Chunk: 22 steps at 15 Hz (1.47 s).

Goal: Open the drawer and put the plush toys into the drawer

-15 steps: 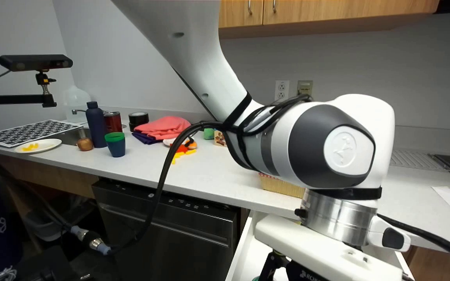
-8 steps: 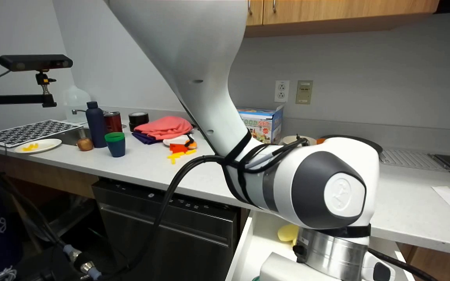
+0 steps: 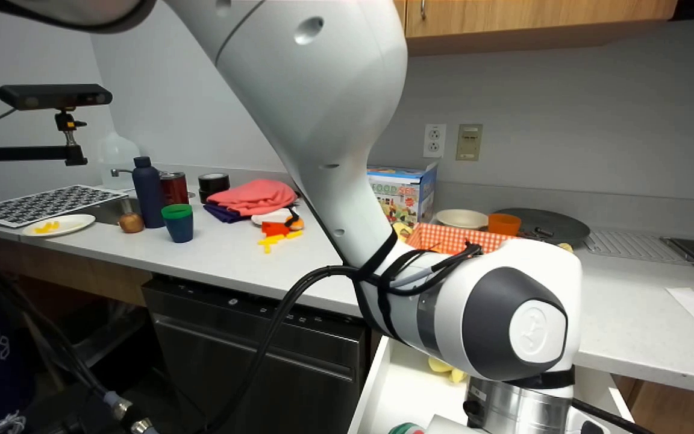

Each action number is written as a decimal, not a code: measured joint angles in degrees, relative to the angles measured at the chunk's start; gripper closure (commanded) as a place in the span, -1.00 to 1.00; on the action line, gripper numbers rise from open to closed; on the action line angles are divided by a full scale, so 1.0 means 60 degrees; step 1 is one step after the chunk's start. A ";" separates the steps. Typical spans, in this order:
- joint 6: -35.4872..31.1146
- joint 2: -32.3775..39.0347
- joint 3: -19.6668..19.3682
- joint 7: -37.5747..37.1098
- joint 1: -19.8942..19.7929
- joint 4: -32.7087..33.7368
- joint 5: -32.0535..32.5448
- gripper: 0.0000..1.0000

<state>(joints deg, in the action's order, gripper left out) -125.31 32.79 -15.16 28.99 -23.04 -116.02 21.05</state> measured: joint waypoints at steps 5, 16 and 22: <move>-0.0059 0.0197 0.0160 0.0000 -0.0001 0.0463 -0.0049 -1.00; -0.0045 0.0829 0.1286 0.0484 0.0005 0.1989 -0.1070 -1.00; -0.0039 0.1369 0.1935 0.0601 0.0038 0.3213 -0.1920 -1.00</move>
<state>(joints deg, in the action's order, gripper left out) -125.55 41.00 -3.55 32.60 -22.81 -96.74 9.52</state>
